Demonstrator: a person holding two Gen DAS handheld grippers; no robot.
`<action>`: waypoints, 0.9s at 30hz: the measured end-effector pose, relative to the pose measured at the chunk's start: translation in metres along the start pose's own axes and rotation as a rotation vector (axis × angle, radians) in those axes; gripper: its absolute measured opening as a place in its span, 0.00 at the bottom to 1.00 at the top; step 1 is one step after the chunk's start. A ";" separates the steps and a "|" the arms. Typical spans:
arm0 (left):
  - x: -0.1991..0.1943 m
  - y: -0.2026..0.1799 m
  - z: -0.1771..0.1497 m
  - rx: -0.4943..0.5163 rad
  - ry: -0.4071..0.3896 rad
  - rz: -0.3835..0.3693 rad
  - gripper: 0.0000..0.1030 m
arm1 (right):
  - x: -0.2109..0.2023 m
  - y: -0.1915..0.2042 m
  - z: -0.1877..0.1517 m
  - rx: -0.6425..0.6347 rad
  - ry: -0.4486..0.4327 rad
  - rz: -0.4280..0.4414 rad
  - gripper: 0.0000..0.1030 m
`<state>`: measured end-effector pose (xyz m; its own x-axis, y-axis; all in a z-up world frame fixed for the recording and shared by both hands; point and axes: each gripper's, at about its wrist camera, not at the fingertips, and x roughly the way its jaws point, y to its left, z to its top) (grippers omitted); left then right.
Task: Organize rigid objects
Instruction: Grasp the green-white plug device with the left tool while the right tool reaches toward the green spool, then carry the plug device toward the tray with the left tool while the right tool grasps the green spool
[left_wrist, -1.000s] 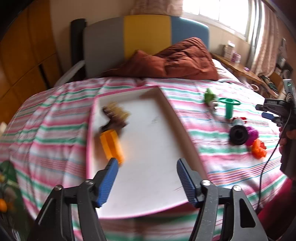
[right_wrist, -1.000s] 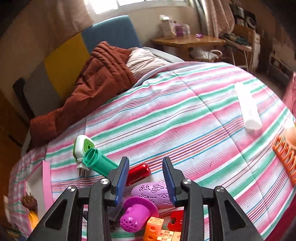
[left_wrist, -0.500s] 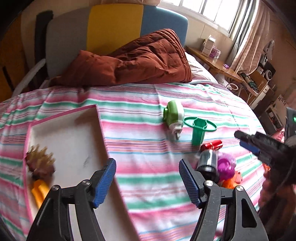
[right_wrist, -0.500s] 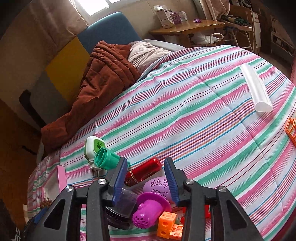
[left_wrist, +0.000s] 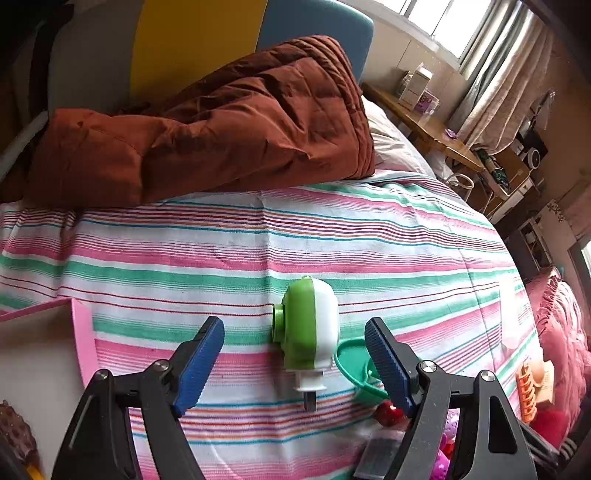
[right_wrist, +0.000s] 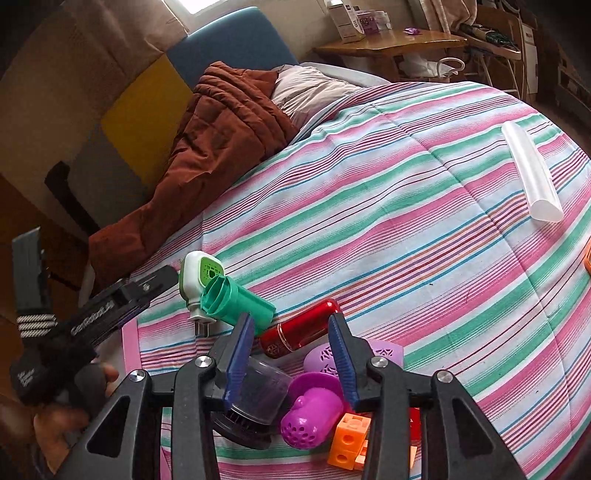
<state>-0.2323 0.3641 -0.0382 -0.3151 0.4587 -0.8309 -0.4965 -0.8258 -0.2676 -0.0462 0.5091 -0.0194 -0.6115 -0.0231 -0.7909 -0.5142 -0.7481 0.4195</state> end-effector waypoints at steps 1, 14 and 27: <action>0.008 0.001 0.003 -0.005 0.015 -0.001 0.77 | 0.001 0.000 0.000 0.000 0.004 0.001 0.41; 0.008 0.023 -0.021 -0.048 0.082 -0.075 0.40 | 0.004 0.000 0.002 -0.023 0.012 -0.022 0.41; -0.107 0.042 -0.103 0.055 -0.061 -0.046 0.40 | 0.014 0.031 -0.012 -0.237 0.042 -0.059 0.41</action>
<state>-0.1364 0.2470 -0.0107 -0.3387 0.5163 -0.7866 -0.5544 -0.7850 -0.2765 -0.0640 0.4774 -0.0229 -0.5561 0.0016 -0.8311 -0.3905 -0.8833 0.2595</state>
